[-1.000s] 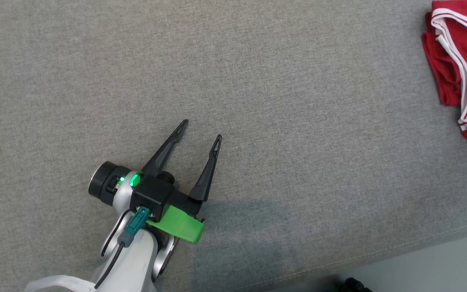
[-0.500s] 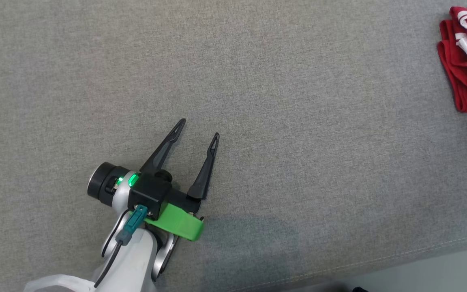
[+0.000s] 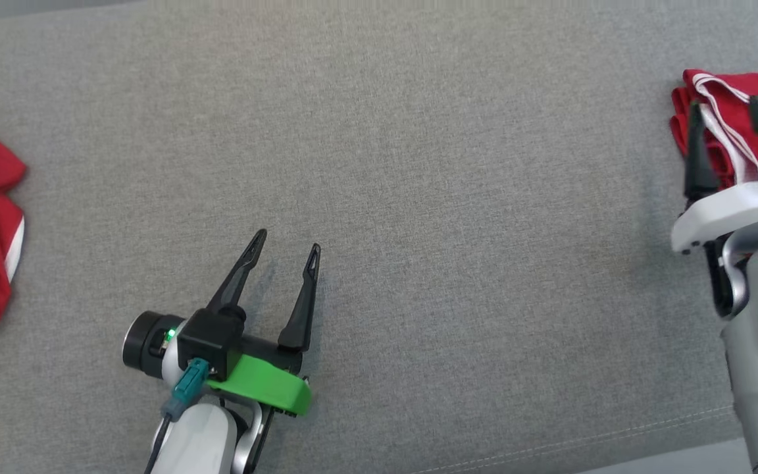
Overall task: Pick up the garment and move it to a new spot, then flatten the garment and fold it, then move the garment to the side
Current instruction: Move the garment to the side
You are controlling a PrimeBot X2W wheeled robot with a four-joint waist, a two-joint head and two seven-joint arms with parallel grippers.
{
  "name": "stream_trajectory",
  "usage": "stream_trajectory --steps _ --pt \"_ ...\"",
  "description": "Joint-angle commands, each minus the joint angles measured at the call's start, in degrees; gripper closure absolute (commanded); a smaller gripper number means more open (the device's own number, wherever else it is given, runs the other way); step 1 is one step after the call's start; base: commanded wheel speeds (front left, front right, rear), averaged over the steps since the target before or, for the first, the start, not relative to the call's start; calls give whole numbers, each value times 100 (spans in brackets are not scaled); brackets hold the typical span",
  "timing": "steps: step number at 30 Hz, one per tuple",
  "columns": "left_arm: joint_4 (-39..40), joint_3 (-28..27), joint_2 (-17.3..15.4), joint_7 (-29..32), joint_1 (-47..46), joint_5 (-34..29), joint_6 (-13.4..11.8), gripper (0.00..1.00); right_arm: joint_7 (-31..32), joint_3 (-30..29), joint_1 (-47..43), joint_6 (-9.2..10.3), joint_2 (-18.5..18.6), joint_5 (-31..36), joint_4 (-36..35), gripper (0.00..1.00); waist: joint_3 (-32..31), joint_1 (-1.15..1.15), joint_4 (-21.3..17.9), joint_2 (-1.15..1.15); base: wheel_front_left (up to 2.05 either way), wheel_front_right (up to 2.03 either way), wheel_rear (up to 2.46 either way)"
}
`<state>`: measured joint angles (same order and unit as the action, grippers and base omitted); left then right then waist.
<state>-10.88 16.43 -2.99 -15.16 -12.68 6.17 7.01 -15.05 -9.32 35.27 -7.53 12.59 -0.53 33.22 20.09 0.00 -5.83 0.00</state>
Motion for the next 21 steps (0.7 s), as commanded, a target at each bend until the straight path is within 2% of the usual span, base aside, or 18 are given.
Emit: stream_trajectory --steps 1,7,21 --pt "-15 -45 1 7 116 31 -36 0 -14 130 -178 9 -50 -117 -74 0 -410 0 60 0 0 0 0" --pt "-95 -135 4 7 421 223 -168 0 -15 675 -738 9 -246 -451 -394 0 -920 0 189 0 0 0 0" --pt "-331 -792 4 6 1254 466 -634 0 -15 1046 -2251 9 -641 -546 -910 0 -1926 0 475 0 0 0 0"
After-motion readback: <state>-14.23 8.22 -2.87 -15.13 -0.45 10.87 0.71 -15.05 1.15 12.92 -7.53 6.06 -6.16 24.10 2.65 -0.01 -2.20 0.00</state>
